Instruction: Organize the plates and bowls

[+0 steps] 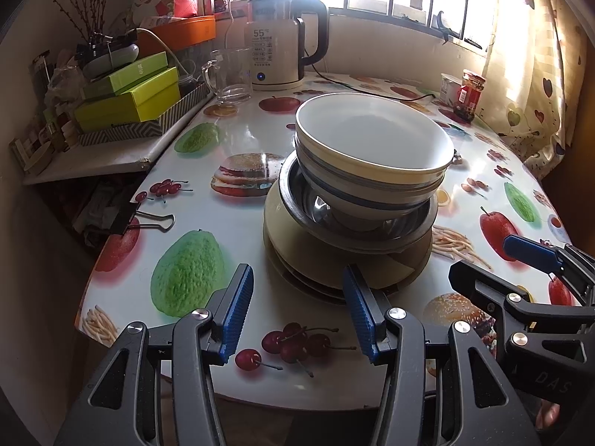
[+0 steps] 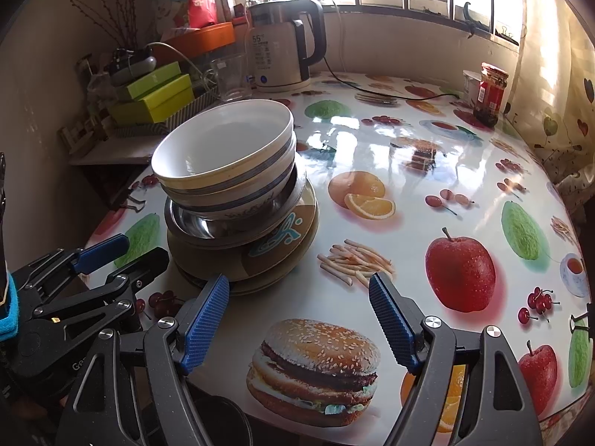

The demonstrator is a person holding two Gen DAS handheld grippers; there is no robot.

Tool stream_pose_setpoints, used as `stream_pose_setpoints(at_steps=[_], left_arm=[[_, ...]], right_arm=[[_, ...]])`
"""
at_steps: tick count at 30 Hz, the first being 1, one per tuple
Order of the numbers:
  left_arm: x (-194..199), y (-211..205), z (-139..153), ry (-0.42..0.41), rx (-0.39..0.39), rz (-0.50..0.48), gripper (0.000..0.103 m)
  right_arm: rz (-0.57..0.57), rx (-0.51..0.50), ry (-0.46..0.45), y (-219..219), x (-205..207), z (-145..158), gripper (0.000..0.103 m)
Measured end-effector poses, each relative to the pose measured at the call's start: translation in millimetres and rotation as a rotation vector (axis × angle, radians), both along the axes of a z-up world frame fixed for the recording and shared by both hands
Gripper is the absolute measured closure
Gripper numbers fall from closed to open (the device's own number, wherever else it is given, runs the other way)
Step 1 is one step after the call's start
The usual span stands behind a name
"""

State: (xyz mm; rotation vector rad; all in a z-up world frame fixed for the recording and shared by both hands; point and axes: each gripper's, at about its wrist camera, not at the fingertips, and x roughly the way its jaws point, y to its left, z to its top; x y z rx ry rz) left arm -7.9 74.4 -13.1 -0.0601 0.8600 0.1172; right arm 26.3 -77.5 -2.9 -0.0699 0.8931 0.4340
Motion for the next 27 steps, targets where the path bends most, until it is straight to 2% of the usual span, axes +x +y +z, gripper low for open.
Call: stream_pose_setpoints(at_steps=[27], left_arm=[[0.3, 1.3, -0.8, 0.001, -0.008, -0.001, 0.052]], right_arm=[[0.000, 0.001, 0.002, 0.1, 0.7, -1.3, 0.024]])
